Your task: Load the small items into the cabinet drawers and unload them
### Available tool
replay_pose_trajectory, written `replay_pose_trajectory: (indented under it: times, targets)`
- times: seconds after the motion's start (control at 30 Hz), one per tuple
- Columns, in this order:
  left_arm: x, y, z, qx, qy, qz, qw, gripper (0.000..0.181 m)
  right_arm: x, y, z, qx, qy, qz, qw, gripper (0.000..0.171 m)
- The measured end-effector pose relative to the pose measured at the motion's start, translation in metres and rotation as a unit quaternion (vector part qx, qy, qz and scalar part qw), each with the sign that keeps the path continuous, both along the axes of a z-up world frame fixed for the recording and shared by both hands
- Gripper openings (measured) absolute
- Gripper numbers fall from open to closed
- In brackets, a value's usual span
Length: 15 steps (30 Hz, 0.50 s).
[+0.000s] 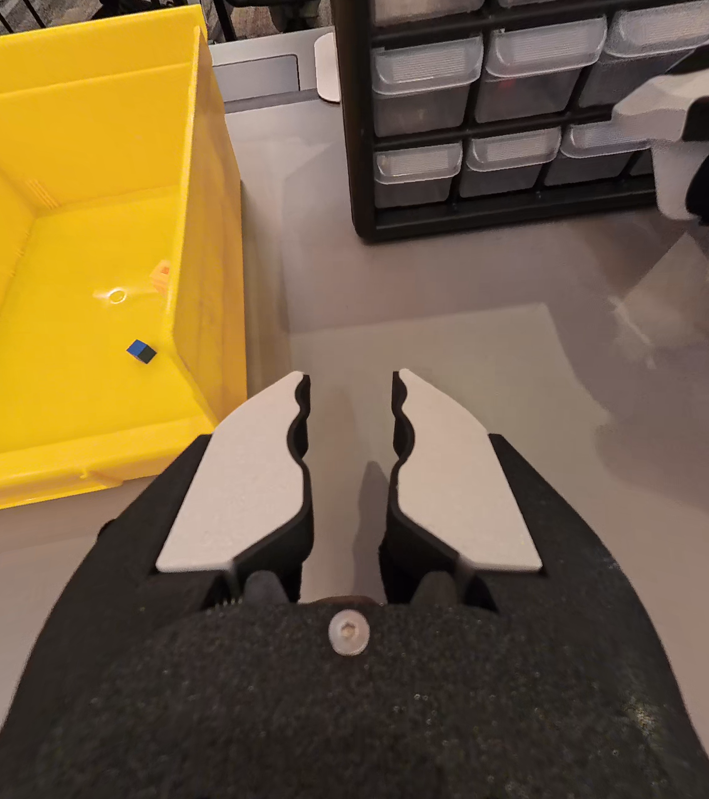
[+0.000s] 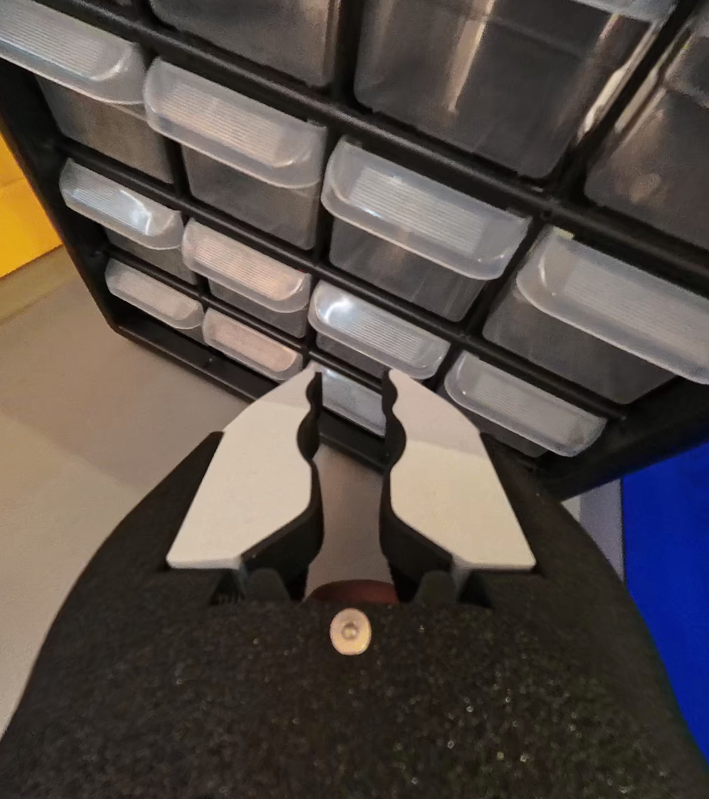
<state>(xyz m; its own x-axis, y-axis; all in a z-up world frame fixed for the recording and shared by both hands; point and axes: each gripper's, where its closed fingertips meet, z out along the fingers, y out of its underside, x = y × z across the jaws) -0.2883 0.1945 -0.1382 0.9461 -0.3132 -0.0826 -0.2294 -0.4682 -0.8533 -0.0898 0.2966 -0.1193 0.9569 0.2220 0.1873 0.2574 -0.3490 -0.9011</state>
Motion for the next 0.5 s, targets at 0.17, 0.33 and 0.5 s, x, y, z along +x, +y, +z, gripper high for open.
replay_pose_trajectory:
  times: [0.17, 0.33, 0.5]
  targets:
    - [-0.001, 0.000, -0.002, -0.003, 0.000, 0.001, 1.000, 0.036, -0.001, -0.001, -0.004, -0.008, -0.021, 0.015, 1.000, 0.033]
    - [-0.001, 0.000, -0.006, -0.012, -0.008, -0.004, 1.000, 0.036, 0.000, -0.030, -0.004, -0.006, -0.078, 0.073, 0.994, 0.036]
    - [0.001, 0.000, -0.005, -0.012, -0.008, -0.011, 1.000, 0.036, 0.014, -0.089, 0.005, 0.027, -0.051, 0.113, 0.992, 0.036]
